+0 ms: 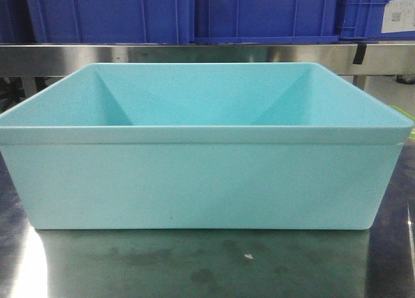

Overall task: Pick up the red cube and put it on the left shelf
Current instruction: 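Move the right gripper over the teal bin toward the red cube, then lower the open right gripper onto the red cube in the bin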

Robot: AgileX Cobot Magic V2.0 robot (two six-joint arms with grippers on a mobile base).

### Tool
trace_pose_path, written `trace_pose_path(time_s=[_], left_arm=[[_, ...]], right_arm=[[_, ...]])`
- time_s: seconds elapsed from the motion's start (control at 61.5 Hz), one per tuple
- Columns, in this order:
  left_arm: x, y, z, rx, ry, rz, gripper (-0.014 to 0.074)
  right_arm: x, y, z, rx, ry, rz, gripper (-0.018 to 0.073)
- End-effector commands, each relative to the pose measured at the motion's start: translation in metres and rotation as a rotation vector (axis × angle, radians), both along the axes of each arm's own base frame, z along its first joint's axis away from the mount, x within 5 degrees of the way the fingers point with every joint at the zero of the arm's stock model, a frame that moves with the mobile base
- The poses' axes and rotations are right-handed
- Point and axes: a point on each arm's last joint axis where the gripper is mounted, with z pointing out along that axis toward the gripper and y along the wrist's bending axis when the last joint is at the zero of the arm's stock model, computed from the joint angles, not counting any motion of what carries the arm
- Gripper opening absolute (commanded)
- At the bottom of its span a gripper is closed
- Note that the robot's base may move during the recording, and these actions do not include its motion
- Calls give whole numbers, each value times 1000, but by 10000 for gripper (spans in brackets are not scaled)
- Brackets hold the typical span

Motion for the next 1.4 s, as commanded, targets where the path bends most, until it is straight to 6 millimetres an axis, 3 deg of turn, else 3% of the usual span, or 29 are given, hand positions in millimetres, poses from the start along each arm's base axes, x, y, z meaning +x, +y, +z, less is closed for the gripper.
trace_pose_path(time_s=[0.0, 0.13, 0.277, 0.488, 0.634, 0.862, 0.992, 1.236, 1.383], left_arm=[[0, 0, 1, -4, -80, 1, 102], [0, 0, 1, -4, -80, 1, 102], [0, 0, 1, -4, -80, 1, 102], [0, 0, 1, -4, -80, 1, 102], [0, 0, 1, -4, -80, 1, 102], [0, 0, 1, -4, -80, 1, 102], [0, 0, 1, -4, -80, 1, 102], [0, 0, 1, -4, -80, 1, 102], [0, 0, 1, -4, -80, 1, 102]], right_arm=[[16, 0, 35, -16, 42, 9, 57], [42, 9, 62, -21, 109, 120, 57], [73, 31, 79, -41, 205, 281, 57], [125, 84, 91, -92, 353, 493, 62], [161, 119, 84, -128, 452, 565, 125], [203, 153, 67, -106, 583, 614, 347], [219, 165, 53, -67, 626, 625, 419], [240, 175, 23, -70, 717, 613, 423], [244, 186, 15, -56, 813, 647, 525]])
